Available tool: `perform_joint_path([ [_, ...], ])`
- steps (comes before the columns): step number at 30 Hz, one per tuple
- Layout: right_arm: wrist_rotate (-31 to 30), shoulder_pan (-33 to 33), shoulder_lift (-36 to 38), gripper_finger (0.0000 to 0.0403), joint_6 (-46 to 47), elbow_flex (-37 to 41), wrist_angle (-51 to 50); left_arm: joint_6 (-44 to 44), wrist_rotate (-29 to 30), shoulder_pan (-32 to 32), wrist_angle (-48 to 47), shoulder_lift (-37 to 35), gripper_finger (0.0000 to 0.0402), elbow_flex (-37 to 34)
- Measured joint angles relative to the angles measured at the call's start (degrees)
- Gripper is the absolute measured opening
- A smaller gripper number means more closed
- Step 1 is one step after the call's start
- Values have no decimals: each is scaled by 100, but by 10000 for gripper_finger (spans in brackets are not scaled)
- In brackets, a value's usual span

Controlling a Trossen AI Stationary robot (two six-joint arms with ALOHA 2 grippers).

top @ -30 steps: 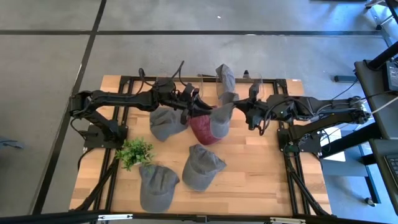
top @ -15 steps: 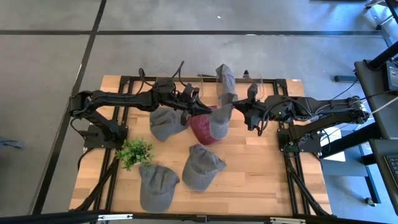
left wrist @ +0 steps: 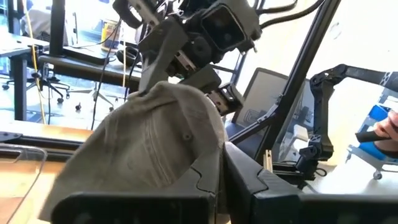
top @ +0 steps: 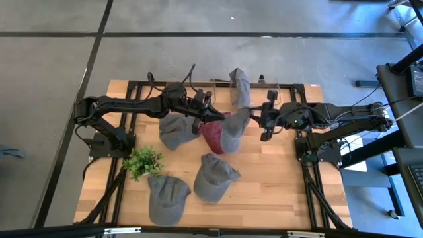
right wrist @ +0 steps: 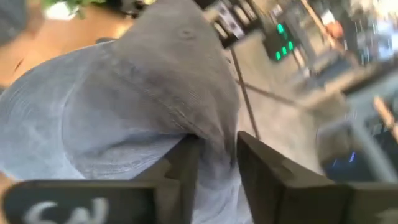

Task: Pick & Place hat
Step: Put the gray cap into the right transparent bin

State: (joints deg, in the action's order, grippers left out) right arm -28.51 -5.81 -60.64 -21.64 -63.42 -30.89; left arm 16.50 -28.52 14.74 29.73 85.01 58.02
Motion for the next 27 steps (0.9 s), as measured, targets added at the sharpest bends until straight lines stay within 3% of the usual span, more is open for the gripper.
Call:
perform_joint_path([
  [6, -168, 184, 72, 173, 2568, 0, -176, -527, -15, 81, -568, -4, 5, 0],
  [13, 557, 427, -4, 188, 4986, -2, -241, -2346, 97, -67, -1337, -4, 5, -6],
  [20, 1223, 453, -575, 185, 5539, -2, -349, -3823, 330, -449, -1528, -4, 5, -6],
  [27, 1831, 754, -1138, 185, 5733, -2, -329, -4028, -102, -490, -1912, -7, 5, -4],
])
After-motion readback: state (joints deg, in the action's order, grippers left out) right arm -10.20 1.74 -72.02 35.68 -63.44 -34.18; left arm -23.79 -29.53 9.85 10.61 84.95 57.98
